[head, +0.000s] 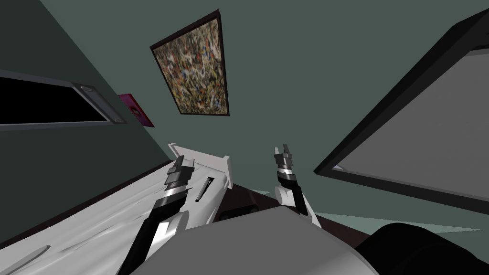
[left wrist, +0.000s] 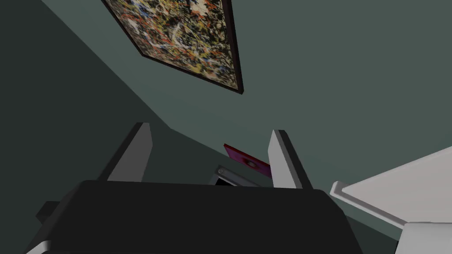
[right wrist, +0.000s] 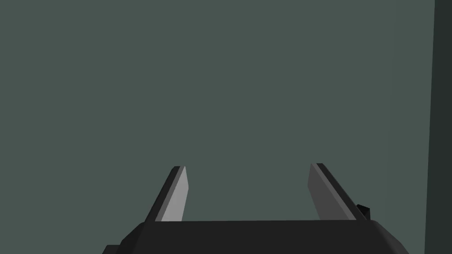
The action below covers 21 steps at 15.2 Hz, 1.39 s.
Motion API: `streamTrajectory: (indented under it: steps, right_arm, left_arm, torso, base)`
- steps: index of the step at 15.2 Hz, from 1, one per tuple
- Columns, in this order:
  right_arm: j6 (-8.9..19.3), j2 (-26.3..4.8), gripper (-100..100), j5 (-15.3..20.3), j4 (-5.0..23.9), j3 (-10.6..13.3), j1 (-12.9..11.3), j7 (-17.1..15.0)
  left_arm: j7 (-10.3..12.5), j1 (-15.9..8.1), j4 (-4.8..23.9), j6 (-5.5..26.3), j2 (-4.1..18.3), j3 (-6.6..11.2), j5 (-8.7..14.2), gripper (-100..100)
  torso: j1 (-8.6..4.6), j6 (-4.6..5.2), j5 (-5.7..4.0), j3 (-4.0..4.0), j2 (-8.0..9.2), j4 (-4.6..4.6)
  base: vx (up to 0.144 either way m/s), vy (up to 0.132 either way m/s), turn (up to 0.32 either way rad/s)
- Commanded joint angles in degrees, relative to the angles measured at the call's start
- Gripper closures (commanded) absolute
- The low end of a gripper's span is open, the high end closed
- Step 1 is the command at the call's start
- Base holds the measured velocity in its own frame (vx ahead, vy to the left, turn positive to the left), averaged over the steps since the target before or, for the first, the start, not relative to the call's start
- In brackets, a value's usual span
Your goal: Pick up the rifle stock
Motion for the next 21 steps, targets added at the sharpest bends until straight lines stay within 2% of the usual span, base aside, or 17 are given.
streamTrajectory:
  steps: [1, 3, 4, 6, 7, 8, 9, 10, 11, 12, 13, 17, 18, 20, 21]
  right_arm:
    - [0.0, 0.0, 0, 0.0, 0.0, 0.0, 0.0, 0.0]
    - [0.0, 0.0, 0, 0.0, 0.0, 0.0, 0.0, 0.0]
    - [0.0, 0.0, 0, 0.0, 0.0, 0.0, 0.0, 0.0]
    - [0.0, 0.0, 0, 0.0, 0.0, 0.0, 0.0, 0.0]
    - [0.0, 0.0, 0, 0.0, 0.0, 0.0, 0.0, 0.0]
    - [0.0, 0.0, 0, 0.0, 0.0, 0.0, 0.0, 0.0]
    - [0.0, 0.0, 0, 0.0, 0.0, 0.0, 0.0, 0.0]
    - [0.0, 0.0, 0, 0.0, 0.0, 0.0, 0.0, 0.0]
    - [0.0, 0.0, 0, 0.0, 0.0, 0.0, 0.0, 0.0]
    - [0.0, 0.0, 0, 0.0, 0.0, 0.0, 0.0, 0.0]
    - [0.0, 0.0, 0, 0.0, 0.0, 0.0, 0.0, 0.0]
    - [0.0, 0.0, 0, 0.0, 0.0, 0.0, 0.0, 0.0]
    - [0.0, 0.0, 0, 0.0, 0.0, 0.0, 0.0, 0.0]
    - [0.0, 0.0, 0, 0.0, 0.0, 0.0, 0.0, 0.0]
    - [0.0, 0.0, 0, 0.0, 0.0, 0.0, 0.0, 0.0]
  left_arm:
    - [0.3, -0.3, 1.5, 0.2, 1.8, -0.05, 0.5, -100]
    - [0.8, -0.8, 3.7, 0.5, 3.5, -0.13, 1.3, -100]
    - [0.8, -0.8, 3.7, 0.5, 3.5, -0.13, 1.3, -100]
    - [1.4, -1.5, 6.7, 0.9, 5.1, -0.24, 2.4, -100]
    - [1.4, -1.5, 6.8, 0.9, 5.1, -0.24, 2.4, -100]
    - [1.8, -1.9, 8.6, 1.2, 5.9, -0.30, 3.0, -100]
    - [1.8, -1.9, 8.6, 1.2, 5.9, -0.30, 3.0, -100]
    - [2.2, -2.3, 10.5, 1.5, 6.6, -0.37, 3.7, -100]
    - [2.2, -2.3, 10.6, 1.5, 6.6, -0.37, 3.7, -100]
    - [2.6, -2.8, 12.4, 1.7, 7.3, -0.44, 4.5, -100]
    - [2.6, -2.8, 12.8, 1.7, 7.3, -0.44, 4.5, -100]
    - [3.6, -3.8, 17.5, 2.4, 8.7, -0.59, 6.1, -100]
    - [4.1, -4.4, 19.6, 2.7, 9.3, -0.66, 7.0, -100]
    - [4.1, -4.4, 20.1, 2.7, 9.3, -0.66, 7.0, -100]
    - [4.7, -5.0, 22.2, 3.1, 9.8, -0.74, 8.0, -100]
  torso:
    - [0.00, 0.00, 0.00, 0.00, 0.00, 0.00]
    - [0.03, 0.00, 0.01, -0.02, -0.03, -0.01]
    - [0.04, 0.00, 0.01, -0.04, -0.06, -0.01]
    - [0.04, 0.00, 0.01, -0.05, -0.08, -0.02]
    - [0.05, 0.00, 0.02, -0.05, -0.09, -0.02]
    - [0.05, 0.00, 0.01, -0.05, -0.09, -0.02]
    - [0.05, 0.00, 0.02, -0.06, -0.10, -0.03]
    - [0.05, 0.00, 0.01, -0.06, -0.09, -0.02]
    - [0.06, 0.00, 0.02, -0.06, -0.09, -0.02]
    - [0.06, 0.00, 0.02, -0.05, -0.09, -0.02]
    - [0.06, 0.00, 0.02, -0.06, -0.09, -0.02]
    - [0.07, 0.01, 0.02, -0.08, -0.13, -0.03]
    - [0.07, 0.00, 0.02, -0.08, -0.13, -0.03]
    - [0.07, 0.00, 0.02, -0.07, -0.13, -0.03]
    - [0.06, 0.00, 0.02, -0.07, -0.11, -0.03]
  base:
    - [0.005, 0.001, 0.001]
    - [0.016, 0.004, 0.002]
    - [0.017, 0.005, 0.001]
    - [0.016, 0.005, 0.002]
    - [0.020, 0.006, 0.000]
    - [0.021, 0.007, 0.002]
    - [0.018, 0.007, 0.002]
    - [0.017, 0.008, 0.002]
    - [0.017, 0.007, 0.001]
    - [0.021, 0.010, 0.001]
    - [0.020, 0.012, 0.003]
    - [0.024, 0.010, 0.001]
    - [0.028, 0.011, 0.001]
    - [0.023, 0.010, 0.003]
    - [0.021, 0.013, 0.002]
